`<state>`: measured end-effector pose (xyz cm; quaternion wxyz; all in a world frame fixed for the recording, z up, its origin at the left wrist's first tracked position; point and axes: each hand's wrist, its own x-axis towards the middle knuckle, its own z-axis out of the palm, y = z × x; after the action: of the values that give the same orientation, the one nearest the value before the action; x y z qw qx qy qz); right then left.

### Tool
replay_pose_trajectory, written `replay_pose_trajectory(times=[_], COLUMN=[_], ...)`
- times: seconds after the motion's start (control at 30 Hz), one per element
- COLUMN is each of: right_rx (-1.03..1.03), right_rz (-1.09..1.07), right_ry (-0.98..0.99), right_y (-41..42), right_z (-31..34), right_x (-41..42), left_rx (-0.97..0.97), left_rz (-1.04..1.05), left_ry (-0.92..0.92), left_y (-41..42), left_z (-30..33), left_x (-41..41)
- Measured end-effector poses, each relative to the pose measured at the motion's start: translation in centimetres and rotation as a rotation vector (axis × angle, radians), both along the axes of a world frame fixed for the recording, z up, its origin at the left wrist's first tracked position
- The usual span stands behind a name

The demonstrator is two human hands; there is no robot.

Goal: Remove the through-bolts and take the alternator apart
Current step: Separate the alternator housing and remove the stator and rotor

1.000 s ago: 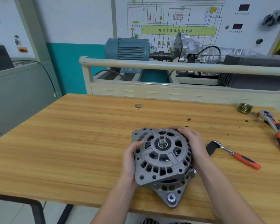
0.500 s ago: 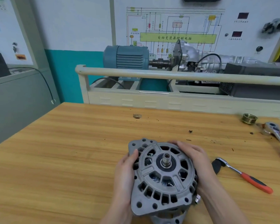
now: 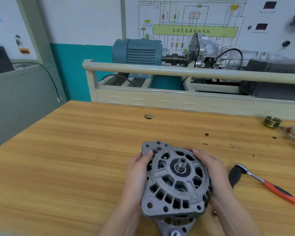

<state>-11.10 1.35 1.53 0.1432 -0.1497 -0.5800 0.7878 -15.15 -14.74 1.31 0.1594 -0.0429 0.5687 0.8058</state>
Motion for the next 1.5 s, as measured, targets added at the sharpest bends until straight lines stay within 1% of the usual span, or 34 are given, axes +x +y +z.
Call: replay_pose_trajectory(times=[0.17, 0.33, 0.47, 0.67, 0.87, 1.03, 1.1, 1.17, 1.2, 1.23, 1.3, 1.33, 1.4, 1.43, 1.47, 1.5], right_rx=[-0.018, -0.023, -0.007, 0.008, 0.018, -0.004, 0.044, 0.217, 0.333, 0.456, 0.756, 0.927, 1.286, 1.443, 1.553, 1.611], right_rz=[-0.025, -0.032, -0.050, -0.075, -0.088, -0.080, -0.105, -0.162, -0.169, -0.136, 0.060, 0.197, 0.443, 0.511, 0.533, 0.516], right_ry=[-0.021, -0.040, -0.084, -0.114, -0.114, -0.093, -0.079, 0.018, 0.117, 0.241, 0.457, 0.505, 0.517, 0.518, 0.530, 0.553], right_y=[0.3, 0.1, 0.0, -0.3, -0.4, -0.1, 0.1, 0.3, 0.4, 0.2, -0.9, -1.7, -3.5, -4.0, -4.1, -4.0], right_z=[-0.3, -0.3, -0.4, -0.2, -0.3, -0.5, -0.3, 0.6, 1.5, 2.5, 4.6, 5.3, 5.7, 5.5, 5.2, 4.8], right_x=[0.1, -0.1, -0.4, -0.9, -0.9, -0.5, -0.2, 0.3, 0.7, 1.2, 2.1, 2.4, 2.4, 2.3, 2.2, 2.1], left_rx=[-0.066, -0.038, -0.074, -0.088, -0.136, -0.083, -0.015, 0.018, 0.008, -0.005, -0.071, -0.110, -0.123, -0.158, -0.158, -0.169], left_rz=[-0.012, -0.063, -0.050, -0.055, -0.044, -0.087, -0.105, -0.129, -0.137, -0.149, -0.168, -0.182, -0.152, -0.127, -0.114, -0.136], left_ry=[-0.045, -0.082, -0.053, -0.090, -0.037, -0.069, -0.093, -0.096, -0.081, -0.053, -0.009, 0.038, 0.098, 0.124, 0.109, 0.109], left_y=[0.5, 0.4, 0.1, -0.2, -0.3, 0.0, 0.1, 0.2, 0.2, 0.3, 0.6, 0.8, 1.3, 1.6, 1.8, 2.0], left_z=[0.2, 0.6, 0.1, 0.0, 0.0, 0.3, 0.4, 0.4, 0.3, 0.3, 0.5, 0.5, 0.7, 0.8, 1.0, 1.2], left_x=[-0.8, -1.5, -1.9, -2.1, -2.1, -1.9, -1.8, -1.6, -1.6, -1.6, -1.5, -1.4, -1.3, -1.2, -1.2, -1.4])
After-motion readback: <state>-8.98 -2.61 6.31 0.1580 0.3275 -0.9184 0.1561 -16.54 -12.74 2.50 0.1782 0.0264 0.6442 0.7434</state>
